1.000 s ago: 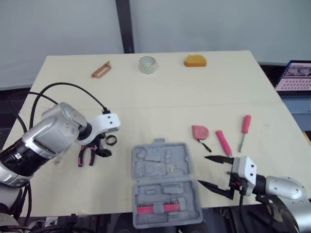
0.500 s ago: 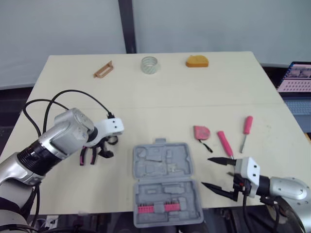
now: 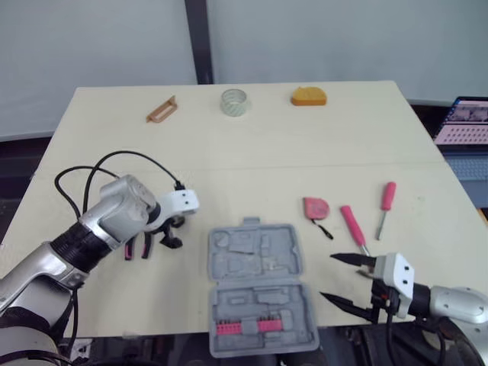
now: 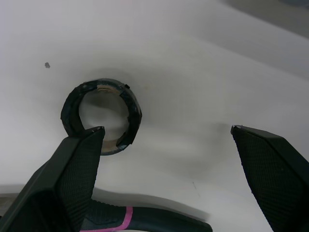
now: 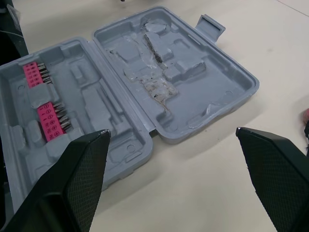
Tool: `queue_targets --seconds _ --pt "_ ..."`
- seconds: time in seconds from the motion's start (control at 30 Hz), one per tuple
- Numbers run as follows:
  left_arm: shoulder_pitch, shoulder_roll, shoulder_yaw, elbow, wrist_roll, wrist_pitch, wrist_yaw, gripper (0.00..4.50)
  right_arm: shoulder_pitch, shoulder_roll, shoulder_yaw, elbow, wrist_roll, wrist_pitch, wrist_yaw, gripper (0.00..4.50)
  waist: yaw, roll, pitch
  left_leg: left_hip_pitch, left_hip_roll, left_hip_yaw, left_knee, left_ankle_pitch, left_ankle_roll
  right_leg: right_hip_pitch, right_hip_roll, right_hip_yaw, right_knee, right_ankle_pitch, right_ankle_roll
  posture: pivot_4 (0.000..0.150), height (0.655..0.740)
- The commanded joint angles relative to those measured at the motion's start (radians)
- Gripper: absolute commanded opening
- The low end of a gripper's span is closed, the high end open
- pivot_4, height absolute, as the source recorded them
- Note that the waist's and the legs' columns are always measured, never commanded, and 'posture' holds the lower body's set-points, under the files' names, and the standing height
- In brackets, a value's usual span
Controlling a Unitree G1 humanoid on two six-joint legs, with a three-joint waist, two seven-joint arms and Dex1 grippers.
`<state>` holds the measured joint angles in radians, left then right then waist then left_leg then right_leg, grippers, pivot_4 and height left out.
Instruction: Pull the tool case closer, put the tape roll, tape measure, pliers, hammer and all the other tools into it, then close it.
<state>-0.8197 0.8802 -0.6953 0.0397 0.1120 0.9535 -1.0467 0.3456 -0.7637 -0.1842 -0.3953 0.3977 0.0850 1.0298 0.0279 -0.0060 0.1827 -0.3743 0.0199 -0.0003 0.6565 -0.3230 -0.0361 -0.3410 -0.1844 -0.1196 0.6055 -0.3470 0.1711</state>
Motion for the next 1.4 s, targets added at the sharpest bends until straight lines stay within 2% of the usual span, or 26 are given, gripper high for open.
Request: queue_targets --seconds 0.03,0.07,0.17,0.4,0.67,0.77,1.0,1.1,1.23,1.4 --pt "0.003 -0.001 0.011 0.014 0.028 -0.022 -0.018 4.50 0.017 -0.003 -0.039 -0.012 0.010 -0.032 0.010 4.40 0.000 0.000 0.000 0.000 0.000 0.000 0.000 0.000 0.000 0.000 0.000 0.000 0.000 0.000 0.000 0.150 0.7400" --pt "0.005 -0.005 0.013 0.023 0.032 -0.027 -0.019 4.50 0.020 -0.002 -0.040 -0.007 0.009 -0.038 0.012 4.40 0.000 0.000 0.000 0.000 0.000 0.000 0.000 0.000 0.000 0.000 0.000 0.000 0.000 0.000 0.000 0.150 0.7400" --pt "0.014 -0.015 0.021 0.050 0.042 -0.045 -0.014 3.61 0.028 -0.001 -0.045 0.009 0.007 -0.055 0.020 4.50 0.000 0.000 0.000 0.000 0.000 0.000 0.001 0.000 0.000 0.000 0.000 0.000 0.000 0.000 0.000 0.150 0.7400" --pt "0.023 -0.018 0.035 0.063 0.059 -0.051 -0.021 0.05 0.034 0.004 -0.049 0.039 0.011 -0.087 0.025 4.50 -0.001 0.000 0.000 0.000 0.000 0.000 0.001 0.000 0.000 0.000 0.000 0.000 0.001 0.000 0.000 0.150 0.7400" --pt "0.033 -0.004 0.050 0.065 0.070 -0.071 -0.028 0.05 0.017 0.030 -0.047 0.067 0.036 -0.119 0.028 4.50 -0.001 0.000 0.000 0.000 0.000 0.000 0.002 0.000 0.000 0.000 0.000 0.000 0.001 0.000 0.000 0.150 0.7400" --pt "0.043 0.029 0.106 0.038 0.042 -0.112 -0.049 0.05 0.012 0.033 -0.054 0.071 0.043 -0.136 0.038 4.50 -0.002 0.000 0.000 0.000 0.000 0.000 0.002 0.000 0.000 0.000 0.000 0.000 0.001 0.000 0.000 0.150 0.7400" --pt "0.138 0.163 0.355 -0.138 -0.174 -0.223 -0.232 0.05 0.007 0.030 -0.053 0.072 0.047 -0.148 0.037 4.50 -0.004 0.000 0.000 0.000 0.001 0.000 0.001 0.000 0.000 -0.001 0.000 0.000 0.002 0.000 0.000 0.150 0.7400" --pt "0.172 0.197 0.442 -0.217 -0.300 -0.180 -0.326 0.05 -0.010 0.034 -0.040 0.071 0.041 -0.139 0.027 4.50 -0.003 0.000 0.000 0.000 0.001 0.000 0.002 0.000 0.000 0.000 0.000 0.000 0.002 0.000 0.000 0.150 0.7400" --pt "0.174 0.161 0.497 -0.256 -0.443 -0.104 -0.380 0.05 -0.020 0.029 -0.022 0.066 0.020 -0.139 0.030 4.50 0.001 0.000 0.000 0.000 0.001 0.000 0.003 -0.001 0.001 0.000 0.000 0.000 0.003 0.000 0.000 0.150 0.7400" --pt "0.157 0.088 0.448 -0.217 -0.441 -0.186 -0.387 0.05 -0.006 0.030 -0.018 0.061 0.003 -0.152 0.033 4.50 -0.003 0.000 0.000 0.000 0.001 0.000 0.004 -0.001 0.001 0.000 0.000 0.000 0.004 0.000 0.000 0.150 0.7400"
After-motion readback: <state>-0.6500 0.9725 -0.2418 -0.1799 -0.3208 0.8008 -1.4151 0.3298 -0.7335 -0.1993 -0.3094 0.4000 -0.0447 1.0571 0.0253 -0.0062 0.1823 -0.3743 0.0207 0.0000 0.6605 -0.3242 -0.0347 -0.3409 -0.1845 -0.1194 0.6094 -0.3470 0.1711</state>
